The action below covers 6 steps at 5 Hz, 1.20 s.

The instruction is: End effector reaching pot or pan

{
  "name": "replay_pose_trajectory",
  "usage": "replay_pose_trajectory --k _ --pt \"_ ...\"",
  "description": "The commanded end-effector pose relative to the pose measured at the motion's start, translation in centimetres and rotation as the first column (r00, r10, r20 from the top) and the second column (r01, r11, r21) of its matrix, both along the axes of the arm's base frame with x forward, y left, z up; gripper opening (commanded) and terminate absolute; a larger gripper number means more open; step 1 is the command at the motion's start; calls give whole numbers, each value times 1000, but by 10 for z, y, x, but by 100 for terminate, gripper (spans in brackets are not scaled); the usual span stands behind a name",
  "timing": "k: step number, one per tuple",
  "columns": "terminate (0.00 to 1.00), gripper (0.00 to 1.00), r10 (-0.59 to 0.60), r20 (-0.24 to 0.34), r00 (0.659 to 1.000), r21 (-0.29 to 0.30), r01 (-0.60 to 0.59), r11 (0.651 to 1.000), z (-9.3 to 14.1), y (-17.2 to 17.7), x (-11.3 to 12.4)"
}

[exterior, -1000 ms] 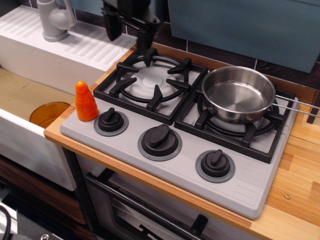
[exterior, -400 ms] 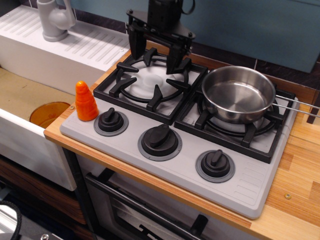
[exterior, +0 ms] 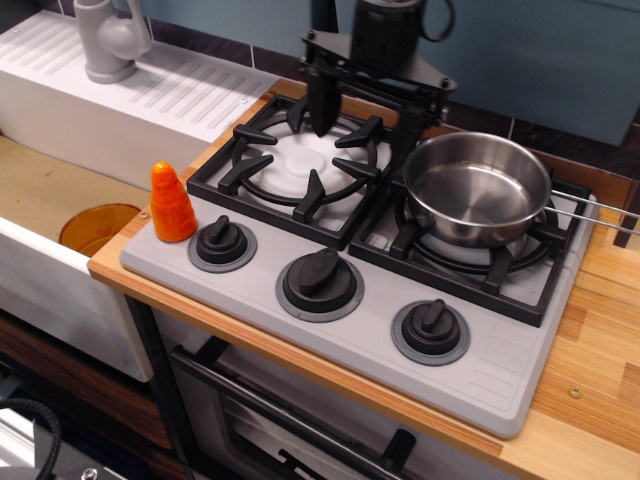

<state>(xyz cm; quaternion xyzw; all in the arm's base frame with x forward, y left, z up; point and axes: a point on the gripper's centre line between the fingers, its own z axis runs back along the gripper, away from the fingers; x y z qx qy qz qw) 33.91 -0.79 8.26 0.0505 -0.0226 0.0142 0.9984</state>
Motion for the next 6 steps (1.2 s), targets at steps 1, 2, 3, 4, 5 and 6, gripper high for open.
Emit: replay_pose_trajectory --k 1,2,3,4,5,6 --pt "0 100 24 96 995 0 -25 1000 17 -24 32" --pt "0 100 12 102 995 -9 -11 1000 15 -25 43" --pt "0 100 -19 116 993 1 19 1000 6 -17 48" --pt "0 100 -37 119 992 9 37 999 -2 -11 43" --pt "0 100 -35 98 995 11 34 999 -3 -9 28" --pt "0 100 -16 91 996 -1 17 1000 -7 -13 15"
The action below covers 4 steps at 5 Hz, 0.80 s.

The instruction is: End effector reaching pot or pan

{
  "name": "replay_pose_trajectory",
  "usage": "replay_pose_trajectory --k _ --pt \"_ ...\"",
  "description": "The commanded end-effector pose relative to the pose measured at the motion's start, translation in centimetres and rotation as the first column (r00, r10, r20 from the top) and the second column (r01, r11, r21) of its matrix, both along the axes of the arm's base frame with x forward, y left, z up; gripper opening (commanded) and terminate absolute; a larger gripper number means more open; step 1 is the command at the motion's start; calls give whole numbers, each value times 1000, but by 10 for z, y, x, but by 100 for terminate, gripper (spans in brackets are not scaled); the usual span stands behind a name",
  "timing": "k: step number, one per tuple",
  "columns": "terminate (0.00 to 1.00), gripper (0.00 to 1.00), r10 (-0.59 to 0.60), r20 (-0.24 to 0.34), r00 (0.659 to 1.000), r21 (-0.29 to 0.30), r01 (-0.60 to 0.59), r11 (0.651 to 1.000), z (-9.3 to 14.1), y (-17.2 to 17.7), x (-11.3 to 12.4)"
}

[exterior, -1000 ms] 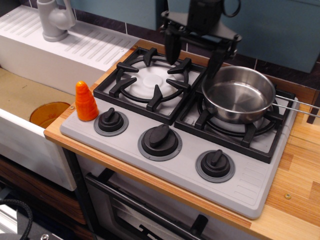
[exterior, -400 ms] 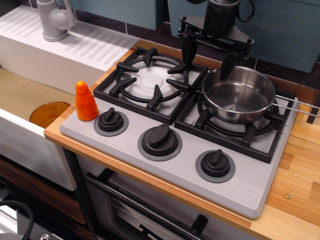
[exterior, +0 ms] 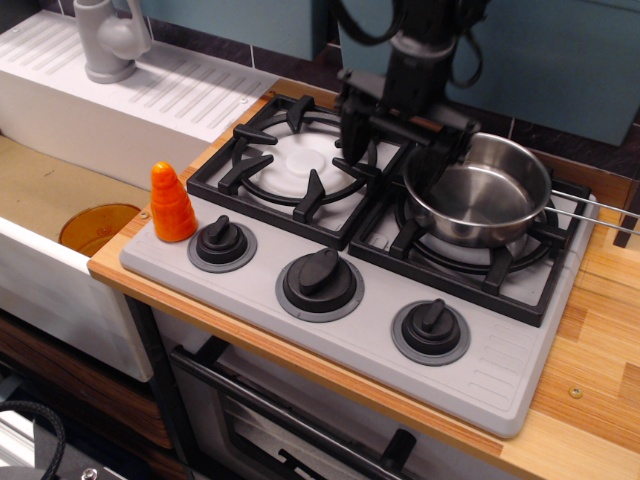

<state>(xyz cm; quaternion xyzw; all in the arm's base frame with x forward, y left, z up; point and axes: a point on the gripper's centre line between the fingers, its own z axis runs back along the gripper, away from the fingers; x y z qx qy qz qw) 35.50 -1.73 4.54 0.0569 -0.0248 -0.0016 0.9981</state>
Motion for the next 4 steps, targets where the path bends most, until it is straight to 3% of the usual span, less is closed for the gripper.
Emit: replay_pose_trajectory --k 1,3,4 --pt "0 100 47 65 997 -45 -44 998 29 -7 -2" --pt "0 100 47 65 997 -45 -44 998 29 -7 -2" --pt "100 100 47 65 997 -45 -44 998 29 -7 -2"
